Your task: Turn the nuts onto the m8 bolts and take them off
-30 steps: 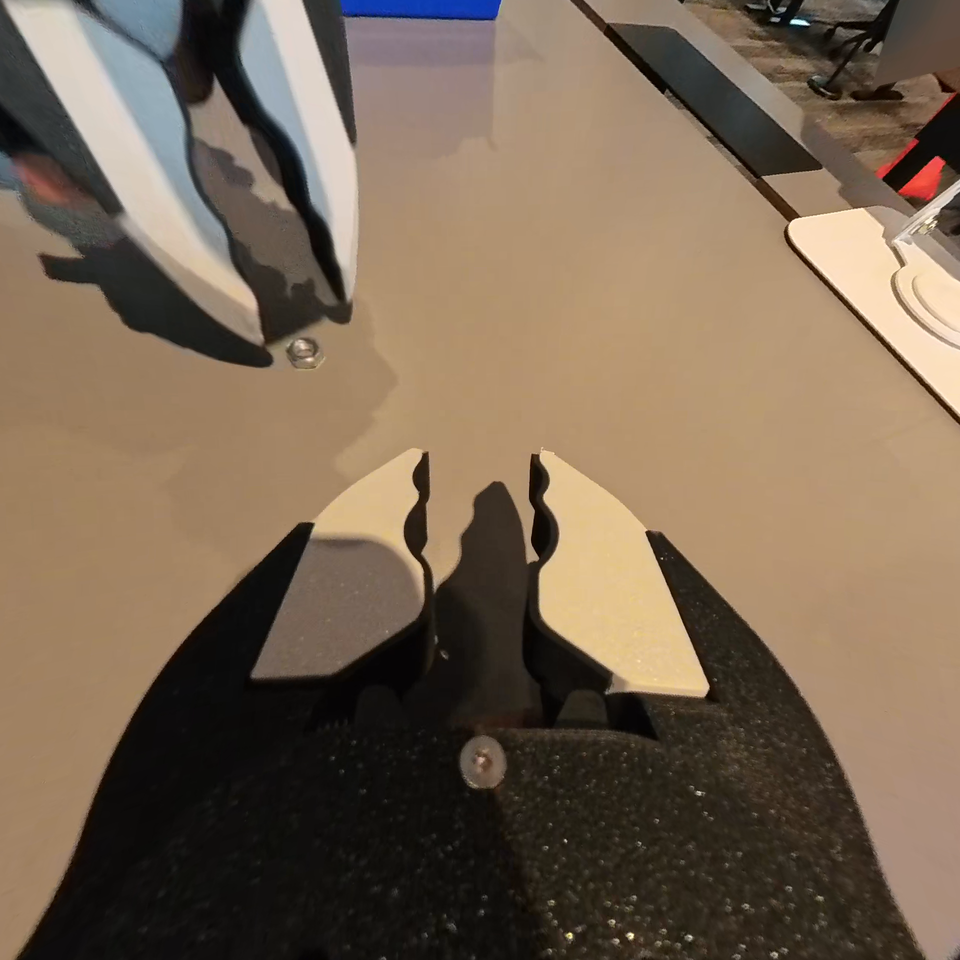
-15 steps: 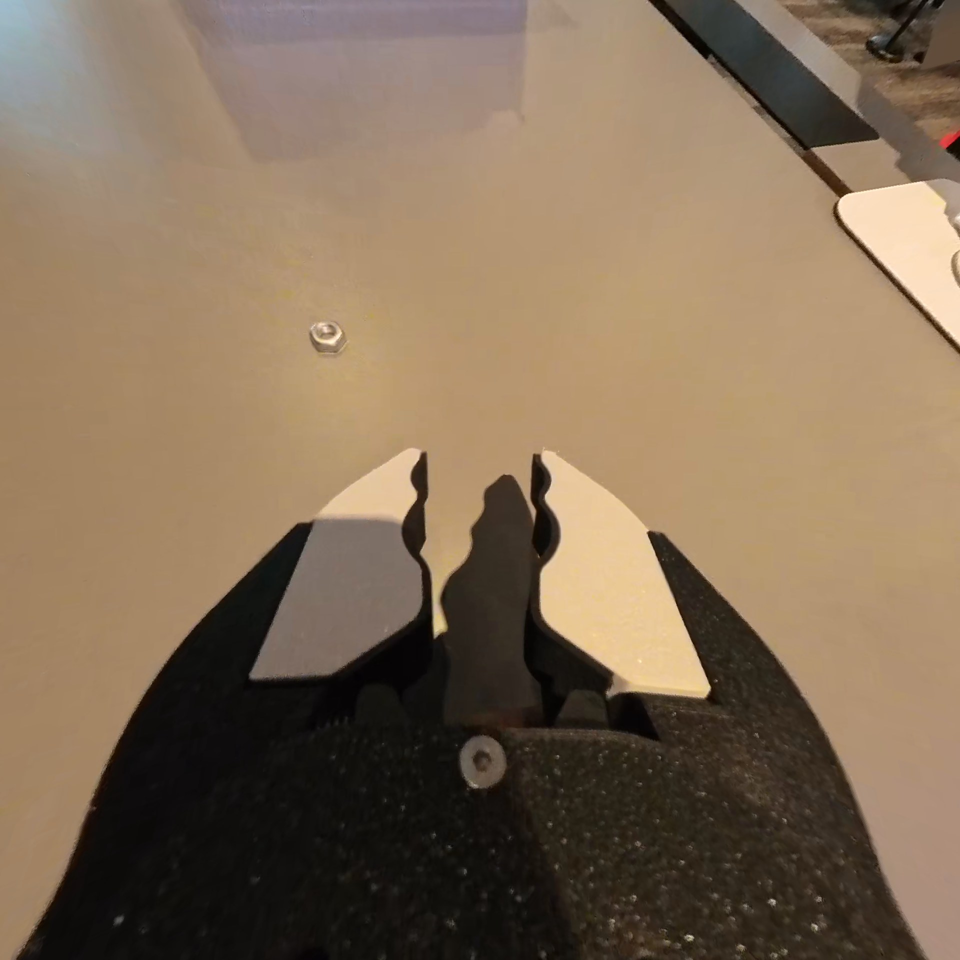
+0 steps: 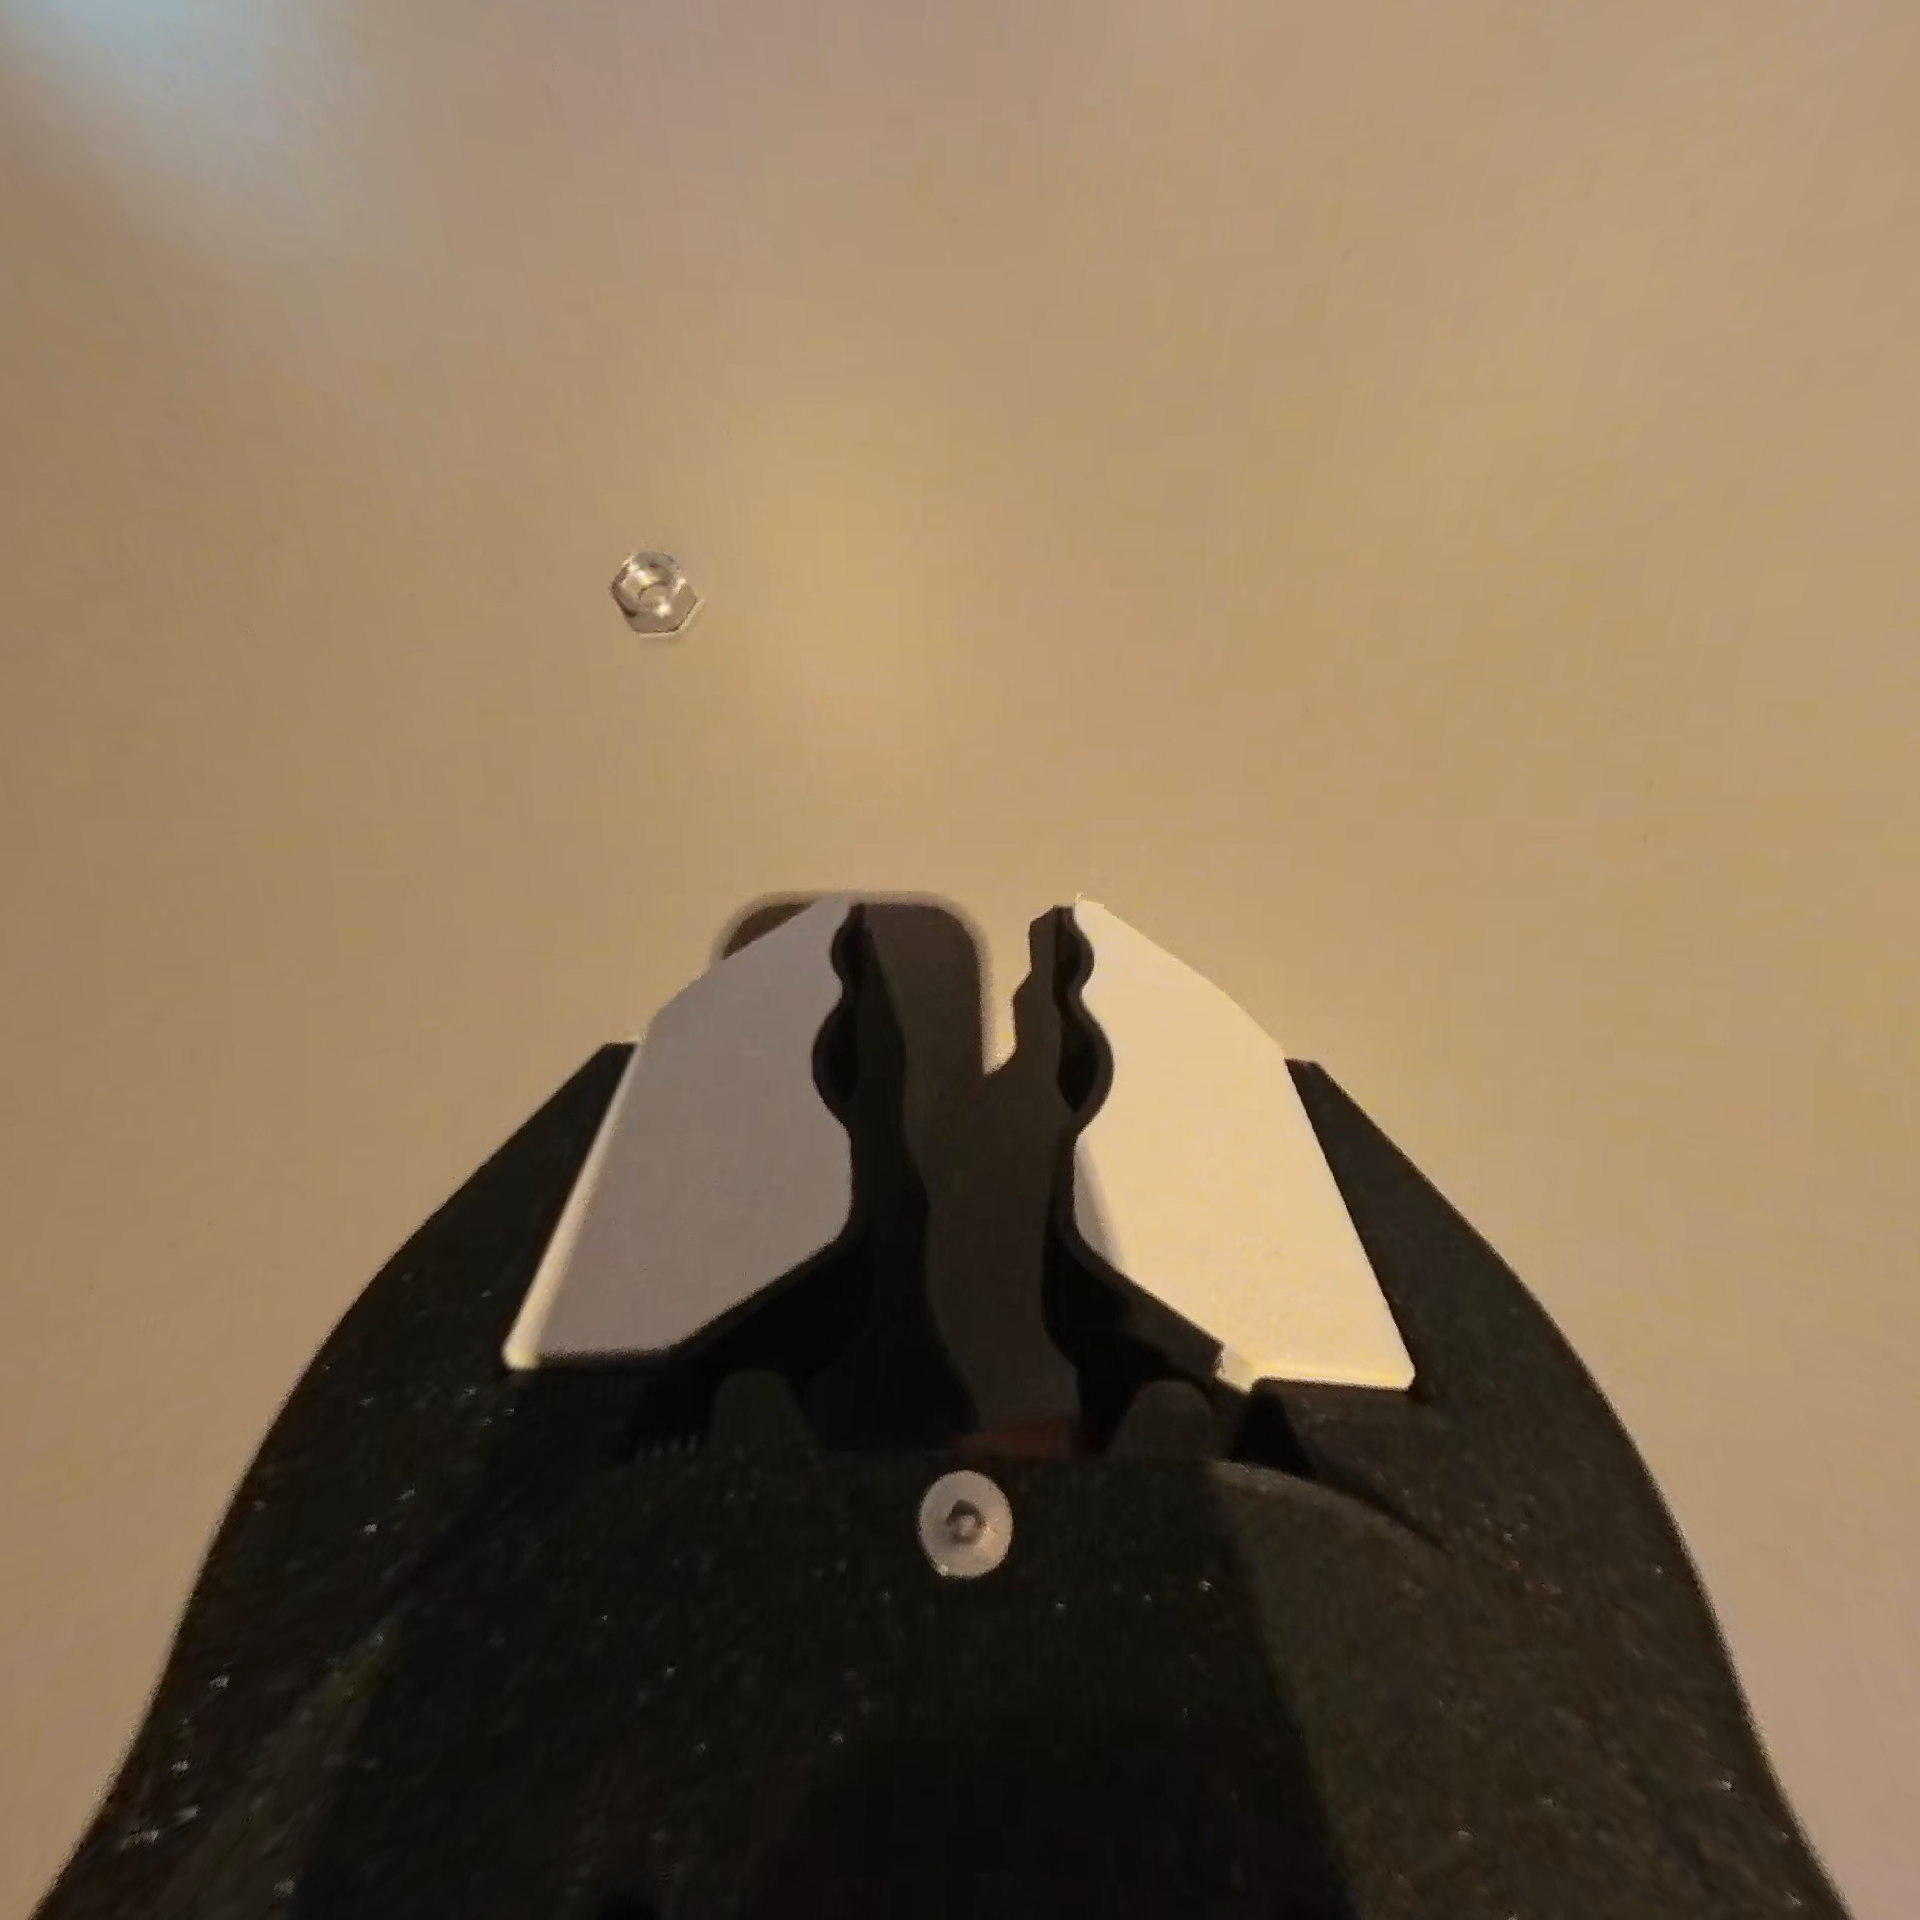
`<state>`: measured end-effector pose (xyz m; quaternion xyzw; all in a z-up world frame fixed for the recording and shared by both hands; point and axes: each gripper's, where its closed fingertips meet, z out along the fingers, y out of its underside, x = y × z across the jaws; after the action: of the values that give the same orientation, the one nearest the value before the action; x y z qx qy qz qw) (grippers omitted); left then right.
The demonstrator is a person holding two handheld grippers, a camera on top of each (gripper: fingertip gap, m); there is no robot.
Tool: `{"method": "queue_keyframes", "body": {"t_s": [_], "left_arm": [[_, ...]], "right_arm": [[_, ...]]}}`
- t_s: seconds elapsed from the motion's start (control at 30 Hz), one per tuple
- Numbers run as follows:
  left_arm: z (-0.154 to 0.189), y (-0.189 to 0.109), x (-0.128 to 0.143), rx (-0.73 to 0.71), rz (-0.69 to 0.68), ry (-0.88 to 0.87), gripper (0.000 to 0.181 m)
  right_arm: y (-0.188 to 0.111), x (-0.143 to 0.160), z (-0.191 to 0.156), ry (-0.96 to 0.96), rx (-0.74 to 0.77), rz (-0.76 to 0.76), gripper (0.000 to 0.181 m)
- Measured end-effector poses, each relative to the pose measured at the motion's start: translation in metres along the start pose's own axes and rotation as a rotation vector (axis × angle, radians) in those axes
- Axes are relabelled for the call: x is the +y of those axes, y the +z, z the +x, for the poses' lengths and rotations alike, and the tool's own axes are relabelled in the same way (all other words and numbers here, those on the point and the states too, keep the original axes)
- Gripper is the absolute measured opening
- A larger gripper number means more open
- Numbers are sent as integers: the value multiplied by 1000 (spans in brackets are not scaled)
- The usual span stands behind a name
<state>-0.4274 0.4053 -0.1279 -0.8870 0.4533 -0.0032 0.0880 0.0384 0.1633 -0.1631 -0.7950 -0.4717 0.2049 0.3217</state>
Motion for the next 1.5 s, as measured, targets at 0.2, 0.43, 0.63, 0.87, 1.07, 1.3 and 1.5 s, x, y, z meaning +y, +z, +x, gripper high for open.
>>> {"method": "queue_keyframes", "body": {"t_s": [0.2, 0.43, 0.63, 0.87, 1.07, 1.3, 1.5], "left_arm": [[3, 25, -12, 12, -33, 100, 37], [11, 39, 0, 38, -131, -24, 17], [-7, 12, -20, -168, -1, -98, 16], [96, -93, -120, -204, 376, 97, 15], [343, -66, -190, 156, 491, 613, 15], [463, 11, -210, 278, 408, 661, 15], [482, 38, -209, 209, 284, 673, 16]], "right_arm": [[0, 0, 2, 24, 1, 4, 35], [0, 0, -1, -12, 6, 2, 36], [-4, -5, -1, -33, 17, 50, 36], [-12, -14, 3, -6, 37, 138, 36], [-13, -15, 2, -62, 87, 138, 36], [-24, -8, 8, -117, 150, 144, 36], [-23, -3, 3, -134, 107, 125, 37]]}}
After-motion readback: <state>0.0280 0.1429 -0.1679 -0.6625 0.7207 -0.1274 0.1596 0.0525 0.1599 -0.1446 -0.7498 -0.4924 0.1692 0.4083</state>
